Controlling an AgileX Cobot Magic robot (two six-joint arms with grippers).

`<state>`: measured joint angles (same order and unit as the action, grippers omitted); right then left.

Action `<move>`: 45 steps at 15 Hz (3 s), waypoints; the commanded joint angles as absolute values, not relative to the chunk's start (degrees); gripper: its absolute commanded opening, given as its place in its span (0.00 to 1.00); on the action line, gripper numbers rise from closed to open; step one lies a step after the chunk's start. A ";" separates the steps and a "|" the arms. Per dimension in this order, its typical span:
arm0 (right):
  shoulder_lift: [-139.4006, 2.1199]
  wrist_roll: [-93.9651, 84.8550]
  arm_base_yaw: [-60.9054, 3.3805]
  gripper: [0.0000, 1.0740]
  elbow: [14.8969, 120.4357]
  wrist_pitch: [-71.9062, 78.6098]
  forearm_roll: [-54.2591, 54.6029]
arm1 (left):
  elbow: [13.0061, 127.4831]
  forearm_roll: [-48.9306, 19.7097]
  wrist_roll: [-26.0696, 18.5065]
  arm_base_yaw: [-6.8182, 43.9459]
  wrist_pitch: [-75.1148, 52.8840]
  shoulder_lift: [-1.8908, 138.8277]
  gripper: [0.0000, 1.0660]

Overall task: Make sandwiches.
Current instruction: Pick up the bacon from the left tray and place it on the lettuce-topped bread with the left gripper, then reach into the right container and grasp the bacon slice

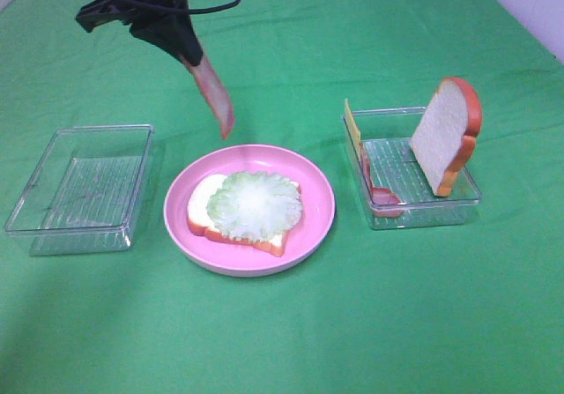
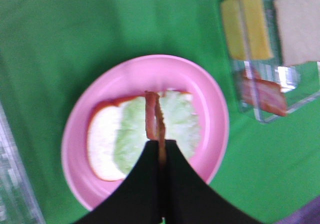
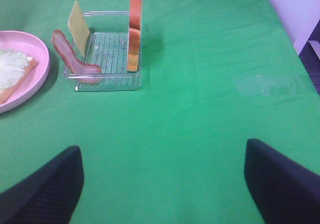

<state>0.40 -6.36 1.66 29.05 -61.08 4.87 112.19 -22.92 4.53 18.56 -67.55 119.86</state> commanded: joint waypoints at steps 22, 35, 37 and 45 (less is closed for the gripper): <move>1.15 -6.53 2.18 0.77 28.99 -60.68 4.81 | 111.73 -26.30 2.06 34.49 -65.43 127.65 0.00; 1.15 -6.53 2.18 0.77 28.99 -60.68 4.81 | 111.73 -3.32 10.43 34.49 -68.93 127.83 0.00; 1.15 -6.53 2.18 0.77 28.99 -60.68 4.81 | 111.73 -3.32 10.77 34.49 -69.56 127.83 0.00; 1.15 -6.53 2.18 0.77 28.99 -60.68 4.81 | 111.84 -3.04 11.29 34.32 -73.63 127.08 0.80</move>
<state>0.40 -6.36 1.66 29.05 -61.08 4.87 112.19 -3.04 10.89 34.26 -69.39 127.65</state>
